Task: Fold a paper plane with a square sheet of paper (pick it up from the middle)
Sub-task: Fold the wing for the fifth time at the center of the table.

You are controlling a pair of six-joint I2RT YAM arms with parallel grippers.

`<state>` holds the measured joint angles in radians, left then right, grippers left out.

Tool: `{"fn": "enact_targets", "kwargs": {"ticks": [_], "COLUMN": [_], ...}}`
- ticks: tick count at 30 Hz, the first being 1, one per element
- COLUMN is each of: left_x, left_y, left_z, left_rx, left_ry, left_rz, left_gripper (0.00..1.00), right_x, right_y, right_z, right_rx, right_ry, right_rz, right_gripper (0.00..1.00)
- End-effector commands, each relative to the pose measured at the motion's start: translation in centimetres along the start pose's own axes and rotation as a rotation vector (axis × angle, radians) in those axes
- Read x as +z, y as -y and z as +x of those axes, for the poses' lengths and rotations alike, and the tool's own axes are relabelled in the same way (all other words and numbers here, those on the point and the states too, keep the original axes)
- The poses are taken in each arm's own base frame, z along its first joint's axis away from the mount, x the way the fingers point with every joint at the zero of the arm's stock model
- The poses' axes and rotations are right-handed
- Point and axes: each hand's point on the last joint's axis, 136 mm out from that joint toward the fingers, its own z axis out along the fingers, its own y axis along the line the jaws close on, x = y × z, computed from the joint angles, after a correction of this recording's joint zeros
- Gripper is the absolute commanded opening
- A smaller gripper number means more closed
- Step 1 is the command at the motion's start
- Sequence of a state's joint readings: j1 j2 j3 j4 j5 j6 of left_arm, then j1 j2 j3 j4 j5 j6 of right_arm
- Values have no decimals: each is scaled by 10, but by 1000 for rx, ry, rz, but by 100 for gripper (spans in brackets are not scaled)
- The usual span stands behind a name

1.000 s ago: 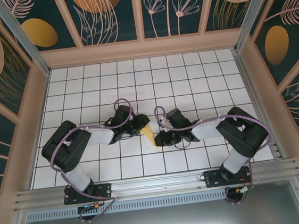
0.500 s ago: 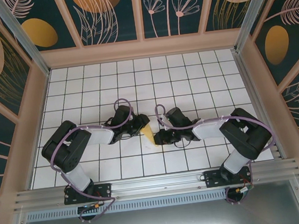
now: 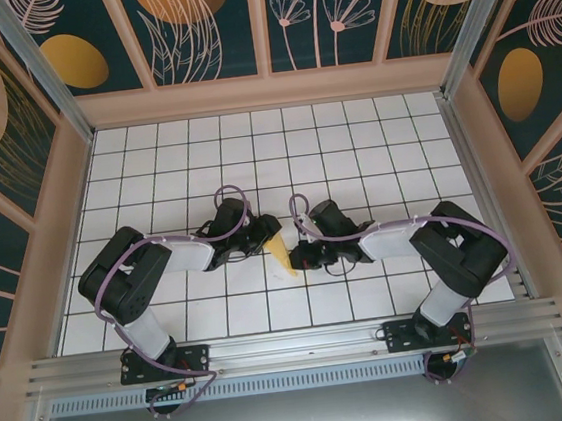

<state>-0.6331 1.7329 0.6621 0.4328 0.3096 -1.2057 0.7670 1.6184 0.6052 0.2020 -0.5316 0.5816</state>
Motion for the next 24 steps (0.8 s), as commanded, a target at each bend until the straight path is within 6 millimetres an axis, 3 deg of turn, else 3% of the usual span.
{"fn": "enact_targets", "kwargs": {"ticks": [1, 5, 10, 14, 17, 20, 24], "left_x": [0, 1, 0, -1, -1, 1, 2], "left_y": [-19, -19, -21, -21, -21, -20, -21], "left_z": [3, 3, 3, 4, 3, 4, 4], "left_rx": [-9, -12, -17, -18, -18, -16, -16], "left_ry": [-11, -14, -11, -11, -11, -17, -23], "left_rz": [-61, -65, -69, -71, -71, -68, -71], "left_gripper": [47, 47, 47, 47, 47, 47, 47], "right_x": [9, 20, 21, 15, 9, -3, -22], "right_y": [9, 22, 24, 18, 9, -2, -16], "right_z": [17, 31, 33, 25, 17, 5, -15], "right_rx": [11, 32, 33, 6, -11, -28, -37], "right_ry": [-66, -115, -111, -89, -68, -21, 75], "right_rz": [2, 28, 42, 49, 45, 43, 27], "right_gripper": [4, 4, 5, 7, 15, 22, 24]}}
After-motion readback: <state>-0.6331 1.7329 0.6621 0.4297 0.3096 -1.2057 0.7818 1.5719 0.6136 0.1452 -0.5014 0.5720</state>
